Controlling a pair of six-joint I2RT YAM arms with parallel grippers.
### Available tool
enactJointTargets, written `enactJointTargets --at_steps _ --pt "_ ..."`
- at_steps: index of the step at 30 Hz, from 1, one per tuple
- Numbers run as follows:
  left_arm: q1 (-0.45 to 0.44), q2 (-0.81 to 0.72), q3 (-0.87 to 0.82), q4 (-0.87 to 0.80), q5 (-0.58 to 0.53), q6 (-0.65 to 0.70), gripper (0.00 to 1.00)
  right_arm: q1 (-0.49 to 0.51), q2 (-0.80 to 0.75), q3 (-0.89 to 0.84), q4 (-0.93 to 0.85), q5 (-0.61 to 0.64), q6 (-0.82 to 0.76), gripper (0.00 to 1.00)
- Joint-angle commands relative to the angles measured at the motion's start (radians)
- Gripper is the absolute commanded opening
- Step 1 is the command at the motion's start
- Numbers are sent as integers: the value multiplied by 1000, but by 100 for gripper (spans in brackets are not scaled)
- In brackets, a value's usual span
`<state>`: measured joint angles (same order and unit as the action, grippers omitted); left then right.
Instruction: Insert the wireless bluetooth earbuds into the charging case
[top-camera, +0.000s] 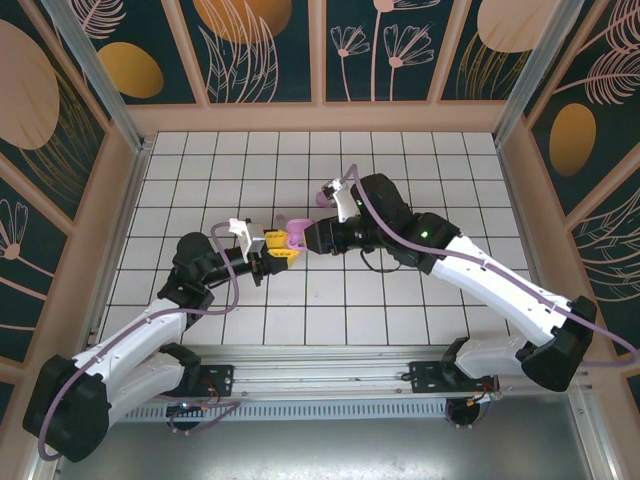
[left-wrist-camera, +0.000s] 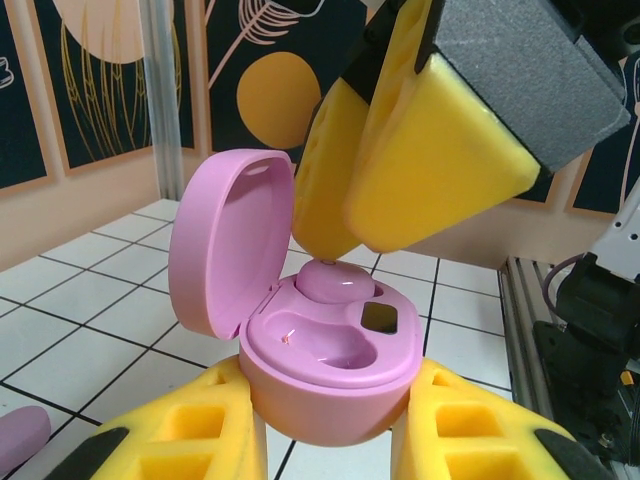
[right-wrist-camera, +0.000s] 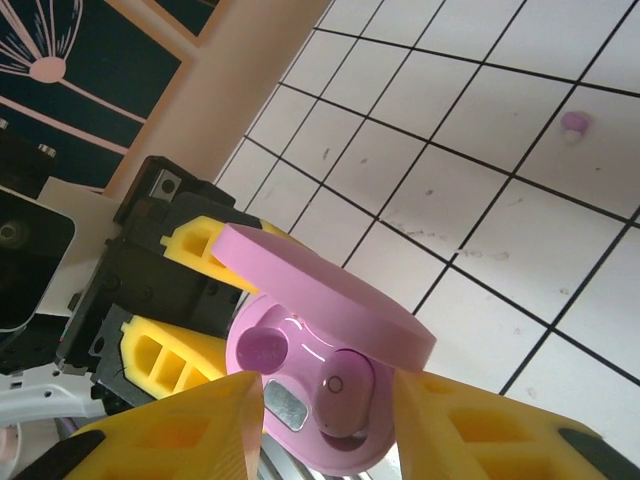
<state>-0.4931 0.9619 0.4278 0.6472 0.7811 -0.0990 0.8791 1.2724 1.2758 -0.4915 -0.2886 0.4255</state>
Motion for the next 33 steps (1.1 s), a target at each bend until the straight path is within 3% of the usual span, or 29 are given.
enactJointTargets --at_steps 1,10,16,21,26,33 --pt "-2 -28 -10 39 3 -5 6 6 -26 70 -28 65 -4 39" --pt "-4 -98 -19 -80 -181 -24 5 -43 -108 89 -37 244 42 40" --pt "-2 -179 -30 -165 -270 -28 6 -264 -65 6 -12 116 161 40" --pt "-2 -244 -39 -232 -290 -42 6 -280 112 38 41 77 149 40" --pt "-2 -306 -40 -300 -298 -58 6 -280 350 125 139 -58 88 37" --pt "-2 -366 -59 -341 -334 -96 6 -252 759 463 128 -148 -95 31"
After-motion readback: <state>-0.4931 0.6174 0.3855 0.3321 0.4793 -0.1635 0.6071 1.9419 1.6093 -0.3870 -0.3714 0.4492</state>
